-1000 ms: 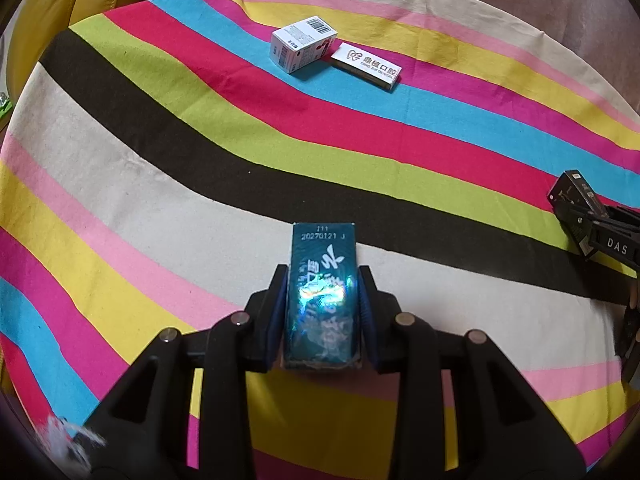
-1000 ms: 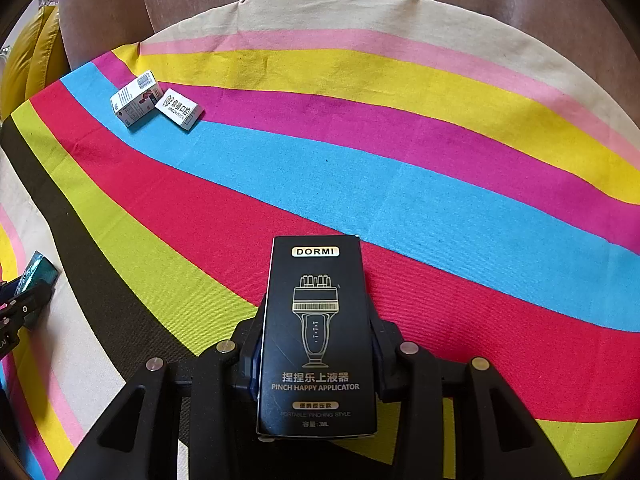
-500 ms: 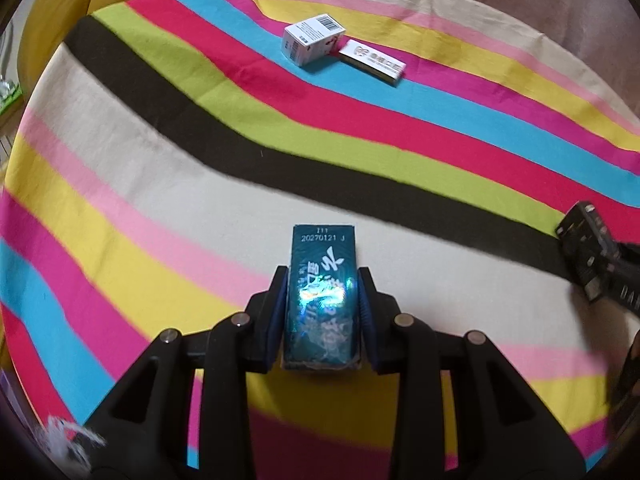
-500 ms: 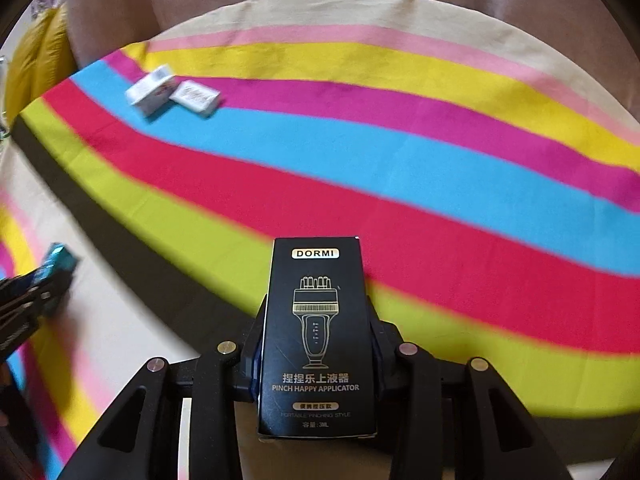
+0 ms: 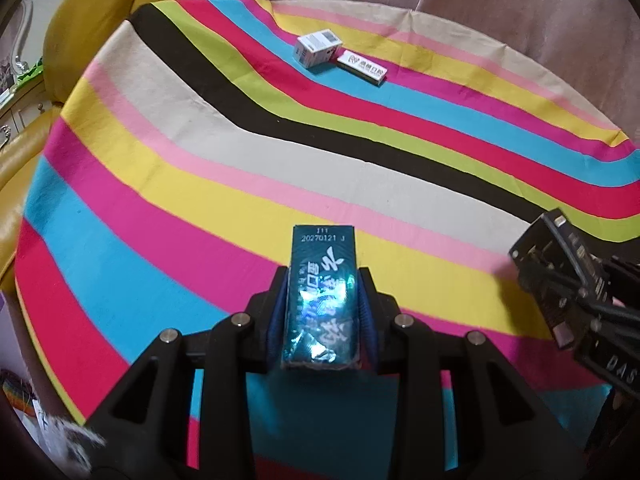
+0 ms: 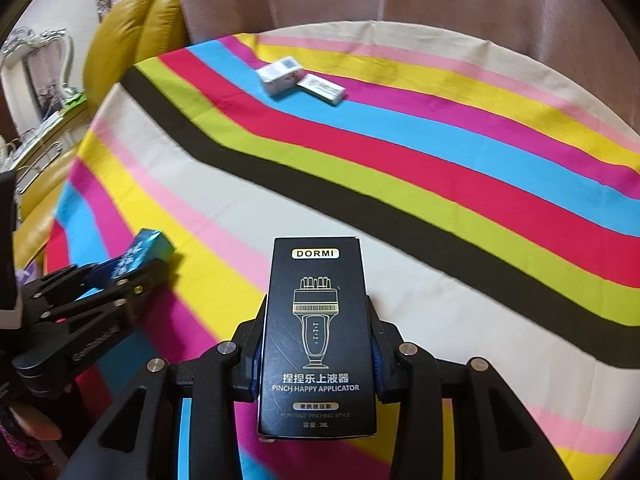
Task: Organize objects
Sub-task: 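Carry the teal box and DORMI box over the storage box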
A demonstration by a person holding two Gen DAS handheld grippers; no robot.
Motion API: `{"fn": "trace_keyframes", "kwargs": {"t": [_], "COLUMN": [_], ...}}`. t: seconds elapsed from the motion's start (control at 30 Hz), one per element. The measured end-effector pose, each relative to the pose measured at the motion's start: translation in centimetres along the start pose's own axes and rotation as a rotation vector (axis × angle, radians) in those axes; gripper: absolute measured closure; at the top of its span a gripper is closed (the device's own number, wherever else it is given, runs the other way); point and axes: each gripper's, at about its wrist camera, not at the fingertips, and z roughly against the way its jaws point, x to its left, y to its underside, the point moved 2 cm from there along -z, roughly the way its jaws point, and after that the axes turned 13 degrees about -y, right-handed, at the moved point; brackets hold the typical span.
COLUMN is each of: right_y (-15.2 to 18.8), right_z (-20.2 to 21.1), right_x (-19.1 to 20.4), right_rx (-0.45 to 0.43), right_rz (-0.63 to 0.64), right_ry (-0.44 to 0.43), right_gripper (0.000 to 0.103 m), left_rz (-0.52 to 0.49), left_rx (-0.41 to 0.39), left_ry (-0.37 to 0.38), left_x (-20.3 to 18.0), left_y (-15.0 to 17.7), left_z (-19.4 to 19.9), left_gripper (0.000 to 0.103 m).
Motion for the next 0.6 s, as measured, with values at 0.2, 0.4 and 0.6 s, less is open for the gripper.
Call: {"fn": "trace_keyframes", "kwargs": {"t": [0.2,0.4,0.6], "right_y": [2.1,2.9,2.8], "right_z": [1.2,2.3,2.5], "right_x": [3.2,6.5,11.2], "right_rx": [0.022,0.027,0.032], "right_rz": [0.057,0.128,0.207], "right_ry": [-0.027,-0.061,-0.142], "right_gripper": [0.063,0.063,0.063], "left_rz": [0.037,0.098,0.170], "left_rx": [-0.027,-0.048,-0.048], "left_ry": [0.020,-0.005,-0.067], "left_x": [2.0,6.1,11.5], "left_y": [1.7,2.9,4.4], "left_z": [2.6,6.2,9.0], "left_gripper": [0.066,0.066,0.066]}}
